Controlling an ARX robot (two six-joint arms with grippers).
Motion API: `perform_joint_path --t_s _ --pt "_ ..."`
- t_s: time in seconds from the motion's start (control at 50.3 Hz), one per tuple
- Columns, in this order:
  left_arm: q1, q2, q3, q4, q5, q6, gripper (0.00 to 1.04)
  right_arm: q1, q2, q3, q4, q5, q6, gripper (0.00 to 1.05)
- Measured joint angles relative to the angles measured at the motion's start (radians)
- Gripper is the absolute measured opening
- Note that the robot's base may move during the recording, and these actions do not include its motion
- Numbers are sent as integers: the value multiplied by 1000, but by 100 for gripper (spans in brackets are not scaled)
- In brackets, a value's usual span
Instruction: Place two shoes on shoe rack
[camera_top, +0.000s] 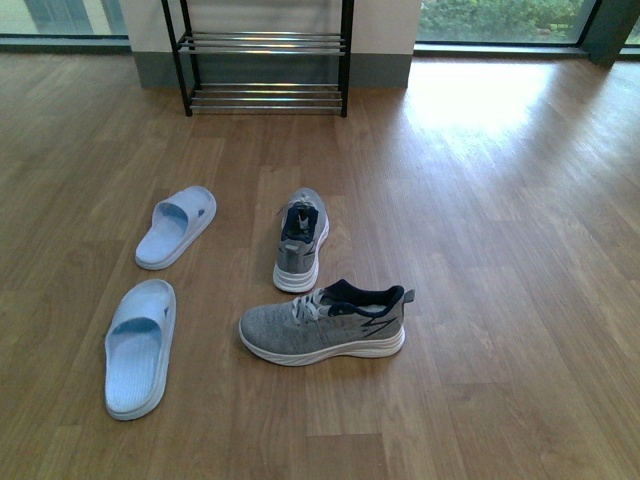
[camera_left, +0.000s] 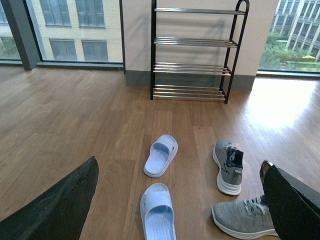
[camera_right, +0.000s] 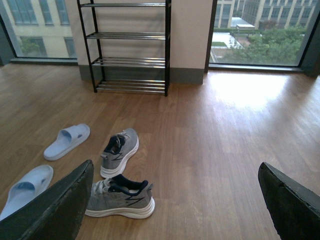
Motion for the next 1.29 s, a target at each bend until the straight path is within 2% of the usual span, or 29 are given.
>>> perform_joint_path --t_s 1.114,1.134,1.154,1.193,1.233,1.293 --pt "0 0 0 0 2 0 95 0 0 0 0 3 0 95" --pt "-2 2 1 -2 -6 -2 95 0 0 0 0 4 0 95" --pt "-16 22 10 -34 -64 -50 95 0 0 0 0 4 0 95" --pt "-112 160 86 -178 -307 -243 95 0 0 0 0 5 0 95" --pt "-150 330 129 -160 -443 -423 95 0 0 0 0 3 0 95" --pt "-156 544 158 -50 -443 -730 95 0 0 0 0 1 0 95"
